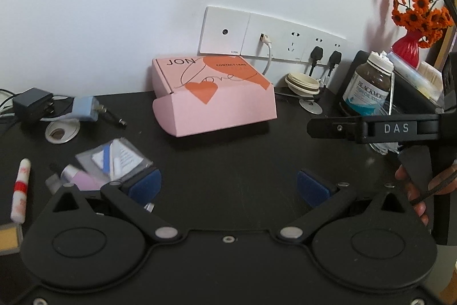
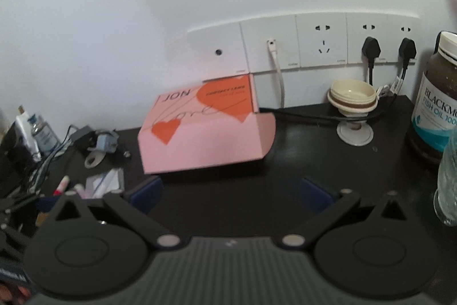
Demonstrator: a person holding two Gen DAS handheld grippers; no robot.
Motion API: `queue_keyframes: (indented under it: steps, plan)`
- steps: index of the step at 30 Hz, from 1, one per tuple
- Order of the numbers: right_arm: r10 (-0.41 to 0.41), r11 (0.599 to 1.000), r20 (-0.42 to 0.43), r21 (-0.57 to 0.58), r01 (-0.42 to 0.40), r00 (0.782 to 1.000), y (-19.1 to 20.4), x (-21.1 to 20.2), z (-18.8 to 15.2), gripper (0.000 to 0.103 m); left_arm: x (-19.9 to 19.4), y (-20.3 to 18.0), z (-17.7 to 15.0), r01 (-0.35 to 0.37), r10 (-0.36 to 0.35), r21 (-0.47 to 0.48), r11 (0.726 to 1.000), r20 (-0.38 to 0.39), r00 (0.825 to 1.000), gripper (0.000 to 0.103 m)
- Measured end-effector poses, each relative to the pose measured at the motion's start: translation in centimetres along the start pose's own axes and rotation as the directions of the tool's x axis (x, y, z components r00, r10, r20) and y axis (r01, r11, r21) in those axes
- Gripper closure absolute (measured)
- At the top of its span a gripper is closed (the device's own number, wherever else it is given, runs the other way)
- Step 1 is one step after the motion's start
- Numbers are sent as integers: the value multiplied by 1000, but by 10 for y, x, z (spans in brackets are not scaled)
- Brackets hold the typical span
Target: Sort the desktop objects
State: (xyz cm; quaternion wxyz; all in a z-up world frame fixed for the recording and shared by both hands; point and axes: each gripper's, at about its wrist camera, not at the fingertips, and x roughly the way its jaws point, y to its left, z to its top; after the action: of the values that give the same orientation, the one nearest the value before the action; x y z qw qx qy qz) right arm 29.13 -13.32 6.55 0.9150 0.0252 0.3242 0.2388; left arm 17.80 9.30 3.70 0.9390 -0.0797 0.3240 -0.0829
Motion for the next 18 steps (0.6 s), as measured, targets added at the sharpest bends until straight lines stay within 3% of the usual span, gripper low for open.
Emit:
queue_keyframes:
  steps: [18]
  plan:
    - [31, 986, -18, -163, -33, 999, 31, -48, -74, 1, -58, -4, -82, -32, 31, -34, 999, -38, 999, 0]
